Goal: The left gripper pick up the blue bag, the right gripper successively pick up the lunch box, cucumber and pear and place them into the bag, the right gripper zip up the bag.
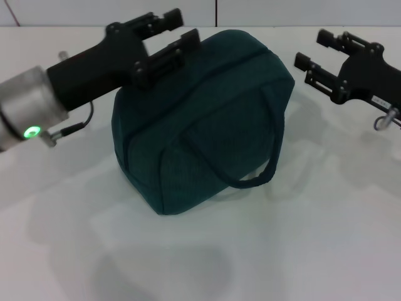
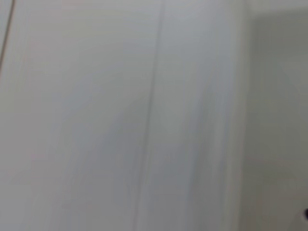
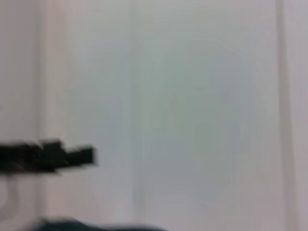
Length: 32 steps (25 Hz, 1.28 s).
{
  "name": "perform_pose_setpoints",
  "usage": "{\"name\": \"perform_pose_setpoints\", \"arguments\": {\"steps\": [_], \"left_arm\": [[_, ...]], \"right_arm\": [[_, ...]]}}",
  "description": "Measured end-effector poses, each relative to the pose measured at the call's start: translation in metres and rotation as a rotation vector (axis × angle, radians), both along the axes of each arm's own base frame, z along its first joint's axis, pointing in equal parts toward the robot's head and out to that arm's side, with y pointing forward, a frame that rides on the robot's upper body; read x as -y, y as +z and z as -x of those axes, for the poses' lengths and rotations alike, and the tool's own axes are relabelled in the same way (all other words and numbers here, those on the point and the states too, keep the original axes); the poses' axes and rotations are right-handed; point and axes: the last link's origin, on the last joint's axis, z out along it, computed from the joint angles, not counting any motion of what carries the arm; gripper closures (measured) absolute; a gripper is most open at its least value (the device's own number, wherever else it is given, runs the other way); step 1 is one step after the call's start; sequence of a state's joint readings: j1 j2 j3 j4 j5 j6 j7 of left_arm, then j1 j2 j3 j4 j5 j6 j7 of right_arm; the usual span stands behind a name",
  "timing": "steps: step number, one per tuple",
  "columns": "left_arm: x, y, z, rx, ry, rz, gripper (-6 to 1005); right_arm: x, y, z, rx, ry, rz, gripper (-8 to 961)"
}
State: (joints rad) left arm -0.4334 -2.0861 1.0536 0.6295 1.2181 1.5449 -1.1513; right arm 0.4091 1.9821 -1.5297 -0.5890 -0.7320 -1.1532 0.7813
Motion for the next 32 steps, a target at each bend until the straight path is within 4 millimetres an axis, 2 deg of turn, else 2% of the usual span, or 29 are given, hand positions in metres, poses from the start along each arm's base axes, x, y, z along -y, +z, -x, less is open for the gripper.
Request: {"name": "perform_pose_setpoints", "arguments": {"steps": [3,5,8,12,18,32], "left_arm": [[0.017,0.000,0.002,0.049,-0.085,-0.040,526],[0.028,-0.004,0.003,0.060,-0.139,-0.061,456],[0.039,-0.010,0.008,0.067,-0.165,-0.078,366],[0.050,-0.022,0.018,0.025,-0.169,-0.081,247],[0.066,-0.034,0.032,-0.016,-0.160,-0.091,124],[0.072,-0.031,0.038,-0.025,-0.149,-0.099,120]], "right_arm": [[0.015,0.013,0.018,-0.044,0.158,0.177,438],[0.023,0.018,0.029,-0.037,0.263,0.300,382],[0.033,0.026,0.038,-0.037,0.370,0.389,298],[0.039,0.020,0.037,-0.002,0.416,0.384,293],[0.040,0.009,0.033,0.033,0.409,0.364,289],[0.043,0.005,0.032,-0.009,0.387,0.315,290]]}}
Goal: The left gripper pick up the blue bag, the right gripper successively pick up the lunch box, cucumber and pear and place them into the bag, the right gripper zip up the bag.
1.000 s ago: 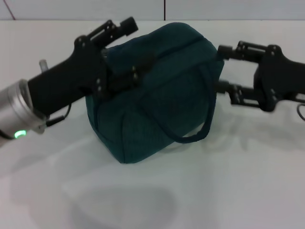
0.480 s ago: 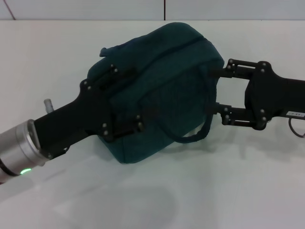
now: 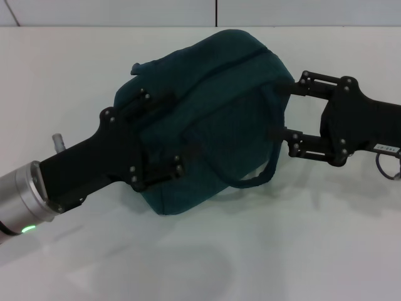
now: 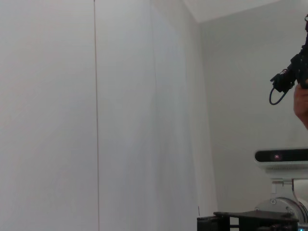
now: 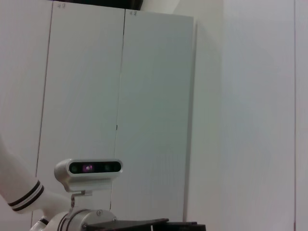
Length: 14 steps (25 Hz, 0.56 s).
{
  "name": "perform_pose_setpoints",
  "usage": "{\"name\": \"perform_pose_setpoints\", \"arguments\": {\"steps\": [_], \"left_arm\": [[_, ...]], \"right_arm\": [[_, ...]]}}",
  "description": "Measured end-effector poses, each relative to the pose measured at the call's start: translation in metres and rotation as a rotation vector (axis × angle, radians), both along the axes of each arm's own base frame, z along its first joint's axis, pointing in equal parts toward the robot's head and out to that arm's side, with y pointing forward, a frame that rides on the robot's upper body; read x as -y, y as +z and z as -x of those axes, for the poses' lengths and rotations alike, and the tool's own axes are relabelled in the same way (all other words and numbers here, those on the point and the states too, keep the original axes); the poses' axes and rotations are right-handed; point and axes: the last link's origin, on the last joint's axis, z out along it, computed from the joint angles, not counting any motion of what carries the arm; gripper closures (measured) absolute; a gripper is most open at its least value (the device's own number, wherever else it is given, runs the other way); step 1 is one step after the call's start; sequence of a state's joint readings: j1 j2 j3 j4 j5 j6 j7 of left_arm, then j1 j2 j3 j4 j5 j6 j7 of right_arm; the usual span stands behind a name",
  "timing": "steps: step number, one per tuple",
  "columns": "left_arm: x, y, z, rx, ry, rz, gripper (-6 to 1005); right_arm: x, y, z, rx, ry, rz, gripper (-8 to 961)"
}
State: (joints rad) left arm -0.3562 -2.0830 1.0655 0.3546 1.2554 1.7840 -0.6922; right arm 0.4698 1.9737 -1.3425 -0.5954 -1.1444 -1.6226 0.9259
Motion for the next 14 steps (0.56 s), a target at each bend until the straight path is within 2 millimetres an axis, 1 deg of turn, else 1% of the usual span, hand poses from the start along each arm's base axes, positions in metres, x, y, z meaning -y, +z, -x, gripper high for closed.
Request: {"name": "perform_pose_setpoints", "arguments": {"steps": [14], "left_arm": [[0.0010,0.0004,-0.0006,0.002,-0.008,0.006,120]], "right_arm": [[0.0057,-0.0083,-0.0016,-0.004,0.024,-0.044,290]]}}
